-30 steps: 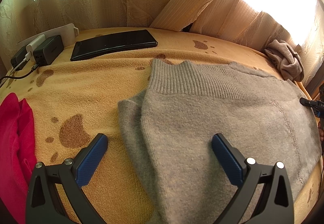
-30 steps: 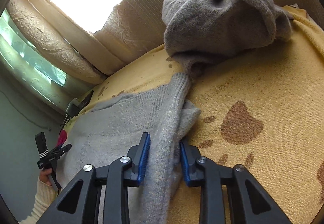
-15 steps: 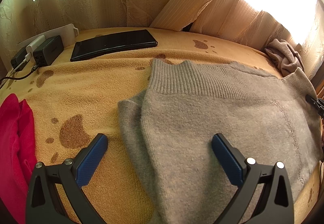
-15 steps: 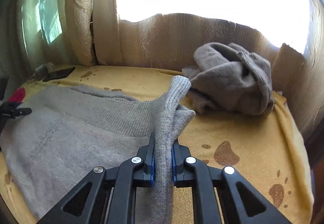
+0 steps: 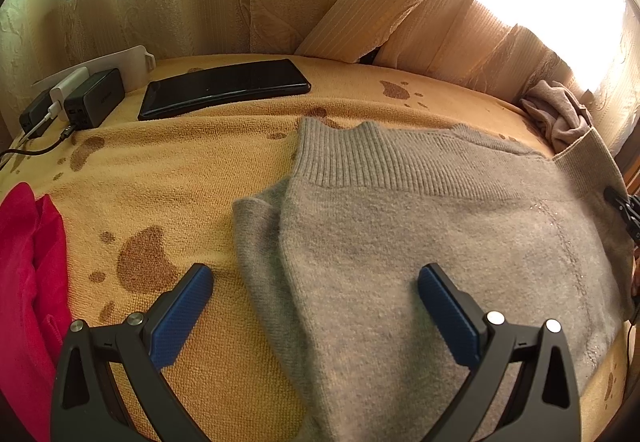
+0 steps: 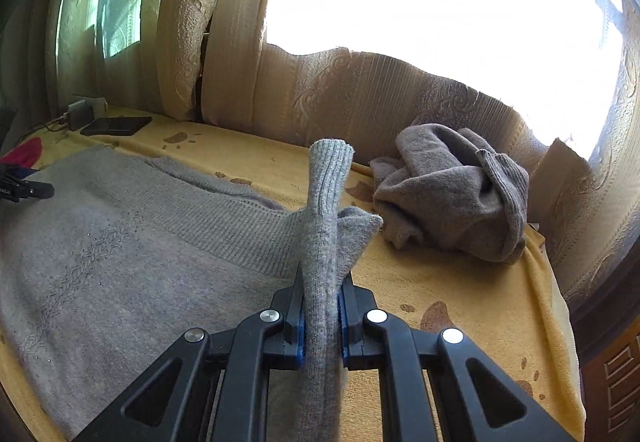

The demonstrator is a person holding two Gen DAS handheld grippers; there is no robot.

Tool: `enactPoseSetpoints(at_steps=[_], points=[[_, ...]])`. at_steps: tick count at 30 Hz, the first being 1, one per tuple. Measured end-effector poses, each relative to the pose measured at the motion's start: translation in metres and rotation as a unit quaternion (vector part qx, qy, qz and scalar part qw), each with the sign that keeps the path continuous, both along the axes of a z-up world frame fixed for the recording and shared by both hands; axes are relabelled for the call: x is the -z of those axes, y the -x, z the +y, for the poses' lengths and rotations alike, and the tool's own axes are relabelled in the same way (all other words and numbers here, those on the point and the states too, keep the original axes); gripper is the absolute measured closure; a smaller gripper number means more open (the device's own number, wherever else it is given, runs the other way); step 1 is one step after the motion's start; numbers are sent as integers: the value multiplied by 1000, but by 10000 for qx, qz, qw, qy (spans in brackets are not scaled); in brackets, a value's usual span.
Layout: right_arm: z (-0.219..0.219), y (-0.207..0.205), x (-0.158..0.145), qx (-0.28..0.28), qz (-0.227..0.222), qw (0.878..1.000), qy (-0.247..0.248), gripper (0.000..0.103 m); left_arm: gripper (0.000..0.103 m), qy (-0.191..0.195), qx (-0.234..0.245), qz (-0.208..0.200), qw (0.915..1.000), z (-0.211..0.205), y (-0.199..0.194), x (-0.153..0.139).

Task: Fold clothes
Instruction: 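Pinch the sweater's folded edge with the right gripper, then pinch the same sweater edge with the left gripper beside the right gripper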

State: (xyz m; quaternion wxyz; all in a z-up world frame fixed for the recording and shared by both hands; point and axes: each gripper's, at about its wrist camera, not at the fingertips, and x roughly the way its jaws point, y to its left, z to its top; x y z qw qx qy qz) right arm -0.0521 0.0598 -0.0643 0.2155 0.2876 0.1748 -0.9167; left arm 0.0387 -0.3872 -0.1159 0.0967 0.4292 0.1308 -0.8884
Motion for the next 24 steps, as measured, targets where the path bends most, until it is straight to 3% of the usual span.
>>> enactPoseSetpoints(at_steps=[8, 13, 17, 24], points=[[15, 6, 0, 86, -64, 9994, 316, 90, 0, -788, -327, 182, 9962, -28, -9, -11], [22, 11, 1, 129, -179, 9987, 456, 90, 0, -902, -733, 287, 9928, -51, -15, -24], [22, 14, 6, 132, -232, 9987, 434, 90, 0, -1092, -747, 229, 9909, -62, -11, -27], [25, 18, 9, 153, -305, 9982, 487, 90, 0, -1816, -611, 38, 9815, -61, -1, -7]])
